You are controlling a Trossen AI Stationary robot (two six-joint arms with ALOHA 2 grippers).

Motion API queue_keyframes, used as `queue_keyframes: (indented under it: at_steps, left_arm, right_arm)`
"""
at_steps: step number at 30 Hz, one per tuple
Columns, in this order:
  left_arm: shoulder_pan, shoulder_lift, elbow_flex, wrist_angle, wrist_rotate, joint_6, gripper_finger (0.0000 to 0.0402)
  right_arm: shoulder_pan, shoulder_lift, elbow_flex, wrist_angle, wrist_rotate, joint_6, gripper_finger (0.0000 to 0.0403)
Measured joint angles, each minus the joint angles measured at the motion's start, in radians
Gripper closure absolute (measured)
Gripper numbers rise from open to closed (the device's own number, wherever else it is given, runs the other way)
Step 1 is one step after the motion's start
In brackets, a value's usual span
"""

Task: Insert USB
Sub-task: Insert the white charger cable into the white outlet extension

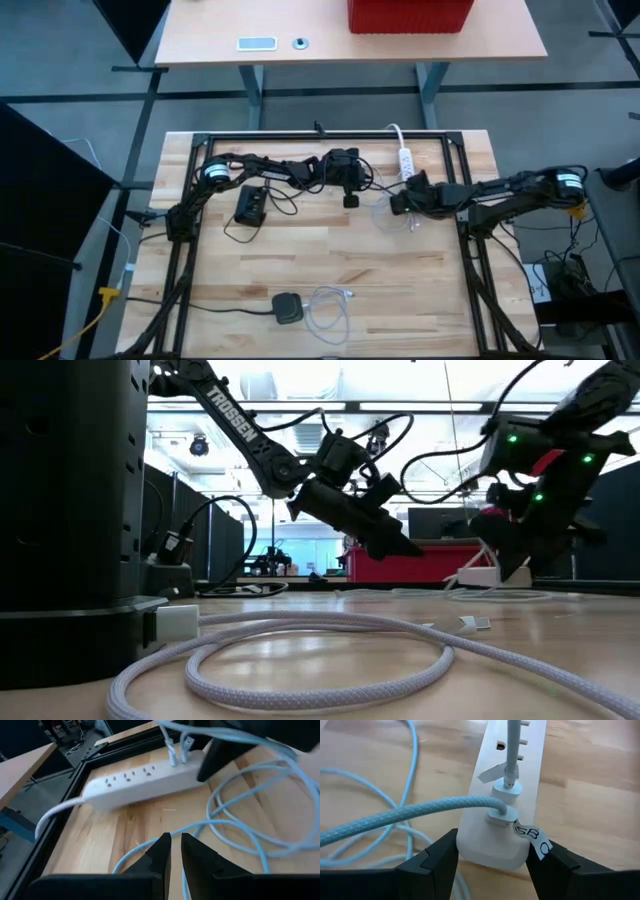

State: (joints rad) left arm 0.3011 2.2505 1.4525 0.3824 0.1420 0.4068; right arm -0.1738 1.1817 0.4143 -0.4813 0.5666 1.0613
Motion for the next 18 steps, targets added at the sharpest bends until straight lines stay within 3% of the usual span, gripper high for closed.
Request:
queue_keyframes:
  at_steps: [12,18]
  left_arm:
    - [-0.066,0.0,-0.001,0.179,0.037,0.007,0.037]
    - [-0.13,0.0,-0.001,0.247,0.061,0.104,0.037]
  right_arm:
    - [-0.084,-0.067,-0.078,0.028,-0.042,0.093,0.0212]
    - [-0.092,-0.068,-0.078,0.037,-0.066,0.115,0.0212]
